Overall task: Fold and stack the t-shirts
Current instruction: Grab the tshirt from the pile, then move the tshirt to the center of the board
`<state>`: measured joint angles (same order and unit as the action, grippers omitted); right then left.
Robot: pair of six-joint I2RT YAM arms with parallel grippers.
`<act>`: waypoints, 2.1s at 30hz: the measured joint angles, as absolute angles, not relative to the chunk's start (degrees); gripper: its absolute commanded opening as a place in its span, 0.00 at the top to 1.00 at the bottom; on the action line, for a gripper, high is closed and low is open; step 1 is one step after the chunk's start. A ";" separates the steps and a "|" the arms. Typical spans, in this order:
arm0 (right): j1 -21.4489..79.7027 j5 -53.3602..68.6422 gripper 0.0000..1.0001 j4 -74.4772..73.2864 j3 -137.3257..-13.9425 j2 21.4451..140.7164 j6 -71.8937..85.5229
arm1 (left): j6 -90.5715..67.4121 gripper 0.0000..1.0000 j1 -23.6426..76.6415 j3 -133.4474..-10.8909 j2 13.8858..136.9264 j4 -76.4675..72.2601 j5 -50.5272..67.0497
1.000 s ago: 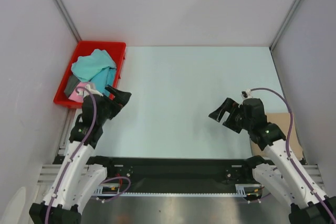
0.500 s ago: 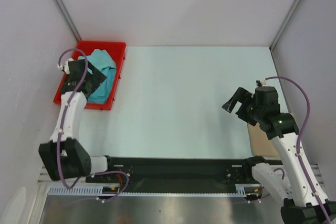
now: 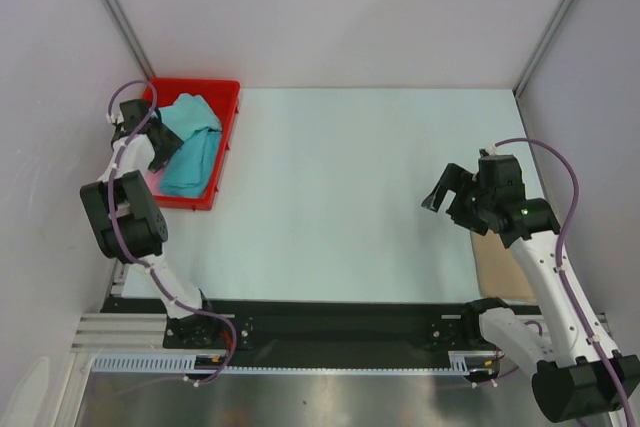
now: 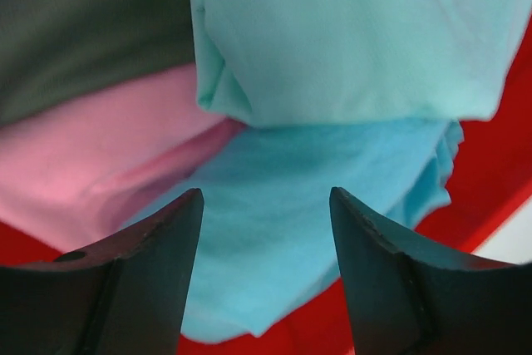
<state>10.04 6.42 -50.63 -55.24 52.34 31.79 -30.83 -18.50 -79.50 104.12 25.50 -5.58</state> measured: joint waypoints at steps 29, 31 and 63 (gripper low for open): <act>8.05 8.40 0.04 -48.99 -58.33 58.98 31.33 | -40.60 1.00 -12.67 -73.34 91.98 7.55 14.39; 8.73 8.71 0.04 -49.06 -58.50 58.63 31.22 | -40.58 1.00 -8.69 -73.47 86.37 6.85 14.83; 32.56 17.21 0.23 -32.75 -58.61 80.77 36.21 | -31.81 0.17 22.15 -49.30 61.52 37.85 2.04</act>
